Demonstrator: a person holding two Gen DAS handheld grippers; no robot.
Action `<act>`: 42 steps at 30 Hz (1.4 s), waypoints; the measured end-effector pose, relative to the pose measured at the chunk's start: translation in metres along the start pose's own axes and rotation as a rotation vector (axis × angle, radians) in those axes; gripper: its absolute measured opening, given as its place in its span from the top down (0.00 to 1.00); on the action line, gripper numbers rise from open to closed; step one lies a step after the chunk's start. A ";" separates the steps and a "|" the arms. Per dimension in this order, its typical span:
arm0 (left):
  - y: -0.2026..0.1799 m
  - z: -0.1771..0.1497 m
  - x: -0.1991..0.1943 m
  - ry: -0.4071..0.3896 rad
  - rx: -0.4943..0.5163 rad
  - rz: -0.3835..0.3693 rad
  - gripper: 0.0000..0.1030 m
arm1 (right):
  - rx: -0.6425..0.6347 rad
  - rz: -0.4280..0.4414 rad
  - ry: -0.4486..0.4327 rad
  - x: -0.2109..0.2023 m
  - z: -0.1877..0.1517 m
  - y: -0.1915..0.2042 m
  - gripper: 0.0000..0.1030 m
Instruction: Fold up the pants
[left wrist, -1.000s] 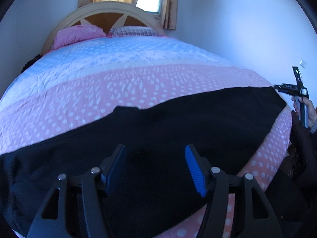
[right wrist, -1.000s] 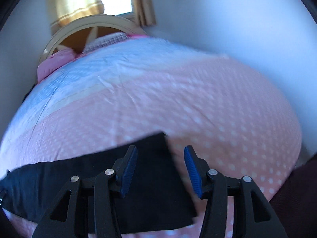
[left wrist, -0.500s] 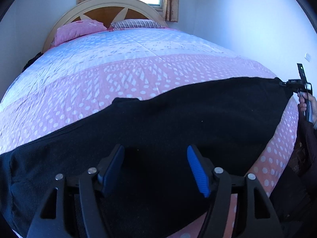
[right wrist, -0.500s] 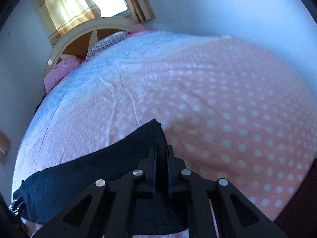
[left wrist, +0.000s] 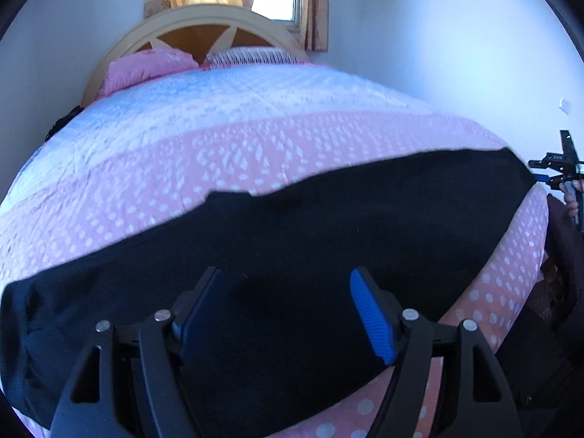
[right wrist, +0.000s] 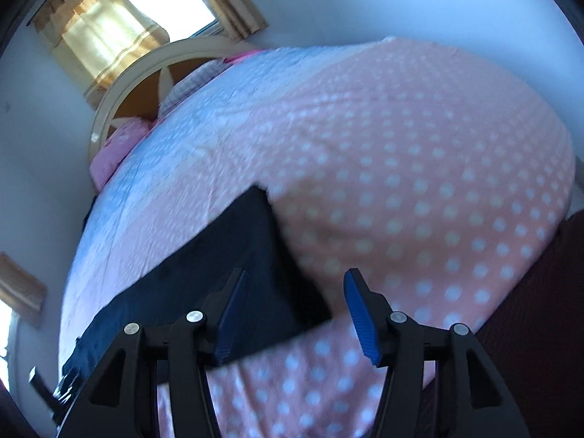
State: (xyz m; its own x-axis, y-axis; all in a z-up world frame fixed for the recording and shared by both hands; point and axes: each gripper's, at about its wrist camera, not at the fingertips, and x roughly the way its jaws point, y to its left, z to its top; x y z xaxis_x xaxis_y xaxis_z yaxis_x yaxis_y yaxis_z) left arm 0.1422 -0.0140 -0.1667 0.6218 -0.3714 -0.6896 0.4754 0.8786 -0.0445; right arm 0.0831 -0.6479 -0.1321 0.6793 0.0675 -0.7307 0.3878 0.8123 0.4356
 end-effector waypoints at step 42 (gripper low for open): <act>-0.094 0.074 0.025 0.007 -0.127 -0.420 0.20 | -0.907 -0.111 -0.195 0.008 -0.115 0.232 0.86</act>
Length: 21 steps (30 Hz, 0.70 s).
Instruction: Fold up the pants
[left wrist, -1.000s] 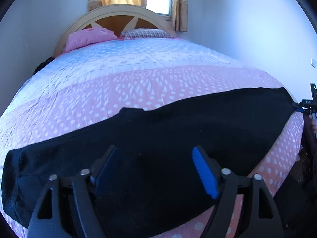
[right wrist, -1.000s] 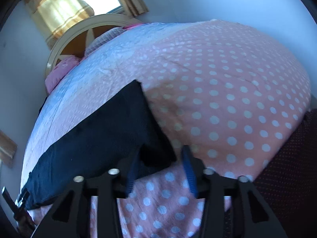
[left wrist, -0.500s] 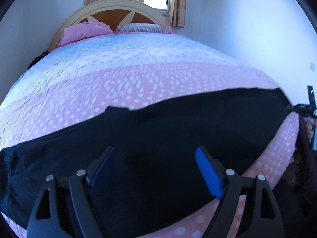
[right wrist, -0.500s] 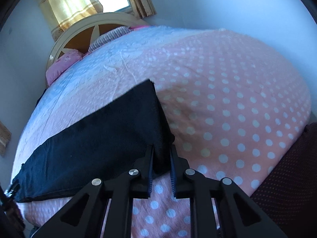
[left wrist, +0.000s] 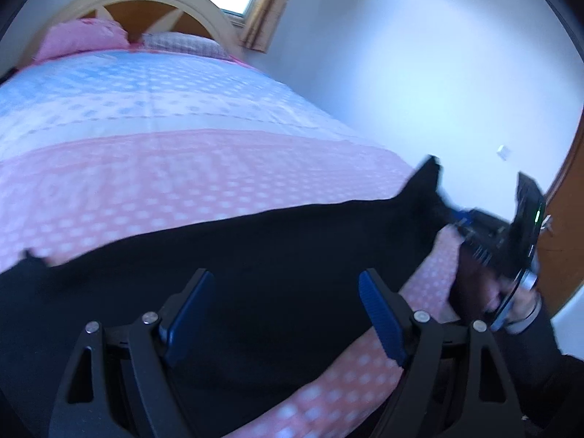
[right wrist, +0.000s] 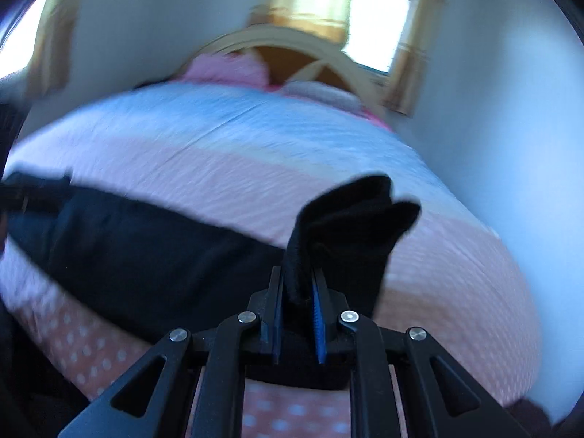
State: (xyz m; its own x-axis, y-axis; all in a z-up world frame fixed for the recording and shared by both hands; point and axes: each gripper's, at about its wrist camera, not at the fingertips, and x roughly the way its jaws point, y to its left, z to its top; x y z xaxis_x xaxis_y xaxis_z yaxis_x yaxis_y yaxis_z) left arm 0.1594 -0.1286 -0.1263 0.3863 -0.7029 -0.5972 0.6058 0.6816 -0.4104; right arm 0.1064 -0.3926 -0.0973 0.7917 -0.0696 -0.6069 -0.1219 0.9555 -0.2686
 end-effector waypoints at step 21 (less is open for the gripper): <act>-0.104 0.024 0.129 0.196 0.055 -0.198 0.47 | 0.551 0.253 -0.060 0.016 -0.035 -0.096 0.51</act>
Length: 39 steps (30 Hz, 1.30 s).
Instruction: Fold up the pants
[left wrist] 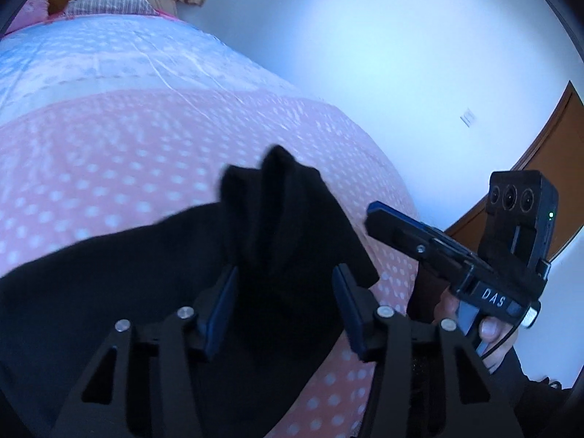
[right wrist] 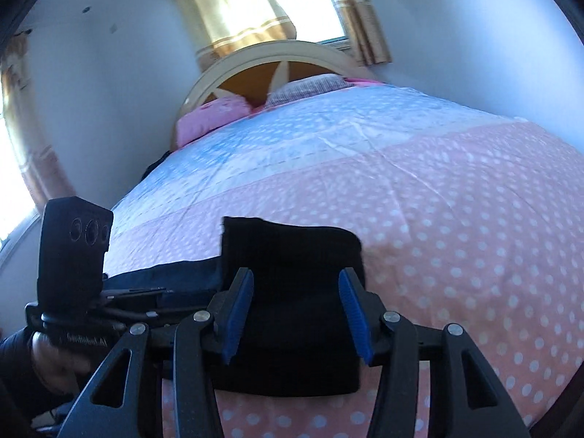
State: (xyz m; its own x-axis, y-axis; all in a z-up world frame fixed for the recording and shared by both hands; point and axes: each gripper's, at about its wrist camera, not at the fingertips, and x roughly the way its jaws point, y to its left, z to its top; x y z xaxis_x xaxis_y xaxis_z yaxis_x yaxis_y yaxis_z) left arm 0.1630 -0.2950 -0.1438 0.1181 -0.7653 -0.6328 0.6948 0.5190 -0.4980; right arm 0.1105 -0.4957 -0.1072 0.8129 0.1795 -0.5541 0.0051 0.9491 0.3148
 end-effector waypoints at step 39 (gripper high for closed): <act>0.034 -0.026 -0.106 -0.166 -0.112 0.053 0.92 | -0.111 0.085 -0.077 -0.011 -0.017 0.047 0.44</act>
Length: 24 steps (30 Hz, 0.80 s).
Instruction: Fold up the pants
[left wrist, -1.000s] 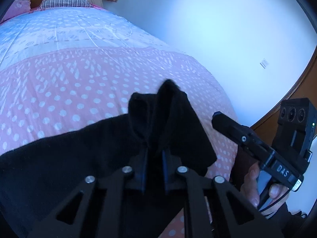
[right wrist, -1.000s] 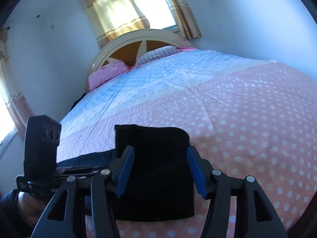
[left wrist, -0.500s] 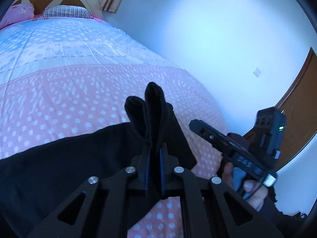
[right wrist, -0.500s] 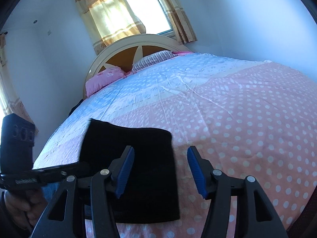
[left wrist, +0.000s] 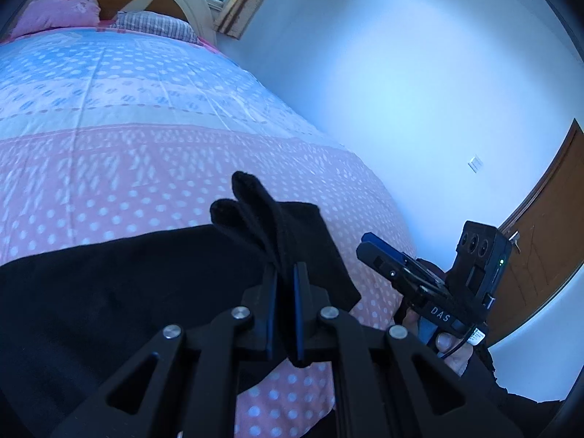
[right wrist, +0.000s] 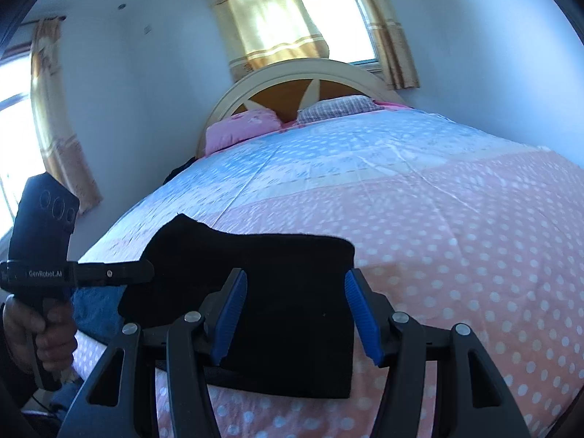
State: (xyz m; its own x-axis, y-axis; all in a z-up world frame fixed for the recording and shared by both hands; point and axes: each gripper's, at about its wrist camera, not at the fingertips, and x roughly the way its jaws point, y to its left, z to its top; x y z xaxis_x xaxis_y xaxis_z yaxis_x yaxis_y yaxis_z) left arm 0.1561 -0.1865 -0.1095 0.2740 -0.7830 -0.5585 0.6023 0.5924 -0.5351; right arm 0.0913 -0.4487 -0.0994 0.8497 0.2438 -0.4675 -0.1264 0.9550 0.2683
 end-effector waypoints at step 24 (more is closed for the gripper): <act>0.089 -0.027 -0.085 -0.124 -0.154 0.105 0.92 | -0.204 0.159 0.123 0.021 -0.030 0.066 0.43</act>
State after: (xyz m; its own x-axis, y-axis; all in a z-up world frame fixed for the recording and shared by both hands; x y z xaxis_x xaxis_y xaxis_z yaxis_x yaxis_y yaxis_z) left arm 0.1662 -0.0624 -0.1263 0.4245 -0.7275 -0.5391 0.4470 0.6861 -0.5739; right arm 0.0855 -0.3760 -0.1164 0.7439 0.3999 -0.5355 -0.3639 0.9144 0.1774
